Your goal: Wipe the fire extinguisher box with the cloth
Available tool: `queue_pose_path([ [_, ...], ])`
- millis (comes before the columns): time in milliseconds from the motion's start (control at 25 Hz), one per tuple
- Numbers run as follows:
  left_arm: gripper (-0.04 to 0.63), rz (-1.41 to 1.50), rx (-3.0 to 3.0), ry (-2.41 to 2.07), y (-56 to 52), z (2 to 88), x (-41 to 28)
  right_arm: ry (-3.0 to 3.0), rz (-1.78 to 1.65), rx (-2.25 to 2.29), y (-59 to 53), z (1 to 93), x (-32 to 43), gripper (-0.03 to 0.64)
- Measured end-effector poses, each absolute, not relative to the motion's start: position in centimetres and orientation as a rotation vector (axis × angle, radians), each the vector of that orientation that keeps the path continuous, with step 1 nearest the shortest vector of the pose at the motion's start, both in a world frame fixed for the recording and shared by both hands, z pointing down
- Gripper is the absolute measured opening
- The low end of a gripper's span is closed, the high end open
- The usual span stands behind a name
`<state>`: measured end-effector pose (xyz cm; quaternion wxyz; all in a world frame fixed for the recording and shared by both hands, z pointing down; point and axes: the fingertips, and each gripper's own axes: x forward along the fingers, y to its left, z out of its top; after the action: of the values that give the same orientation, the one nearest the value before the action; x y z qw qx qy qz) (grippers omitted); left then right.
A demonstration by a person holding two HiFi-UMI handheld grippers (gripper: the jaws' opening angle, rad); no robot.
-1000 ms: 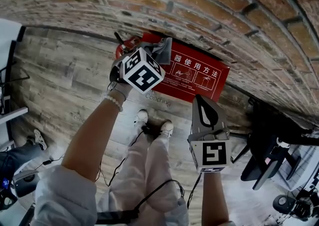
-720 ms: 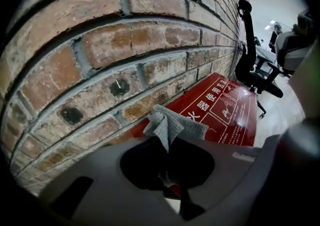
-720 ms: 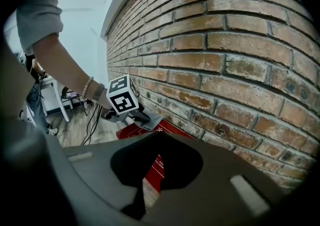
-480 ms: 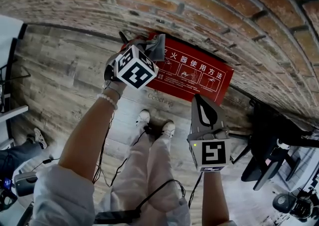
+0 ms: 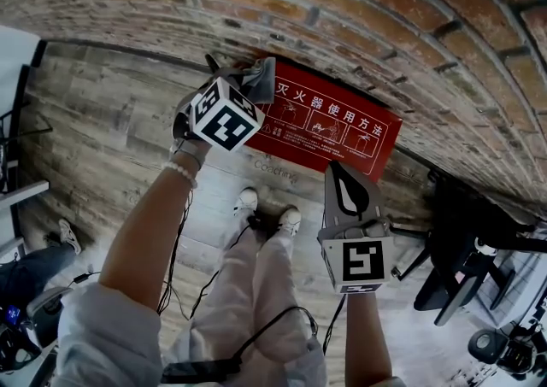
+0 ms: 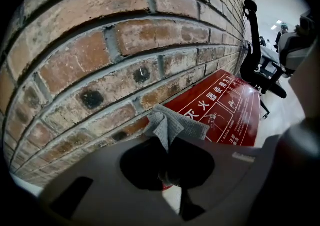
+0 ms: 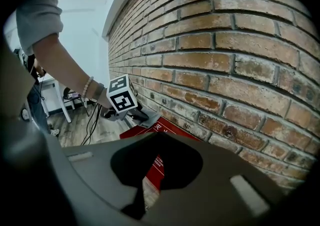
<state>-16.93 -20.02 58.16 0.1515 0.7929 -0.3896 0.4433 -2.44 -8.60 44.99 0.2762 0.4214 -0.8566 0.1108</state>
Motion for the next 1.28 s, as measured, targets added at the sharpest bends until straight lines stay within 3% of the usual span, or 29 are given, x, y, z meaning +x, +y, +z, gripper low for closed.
queue_pose_path([
  [280,0.014,1.241,2.297,-1.125,-19.8,57.8,-16.9,-2.303,0.302,1.143,-8.4,44.8,-1.8,0.009],
  [480,0.014,1.066,2.318,-1.136,-18.2,55.4,-16.6,-2.300,0.306,1.164,-7.8,44.2,-0.8,0.009],
  [680,0.014,1.111,2.376,-1.119,-16.0,53.4,-16.1,-2.299,0.307,1.193,-7.5,43.3,0.5,0.009],
  [1280,0.014,1.023,2.543,-0.999,-11.4,48.1,-6.5,-2.284,0.334,1.275,-5.4,42.0,6.1,0.009],
])
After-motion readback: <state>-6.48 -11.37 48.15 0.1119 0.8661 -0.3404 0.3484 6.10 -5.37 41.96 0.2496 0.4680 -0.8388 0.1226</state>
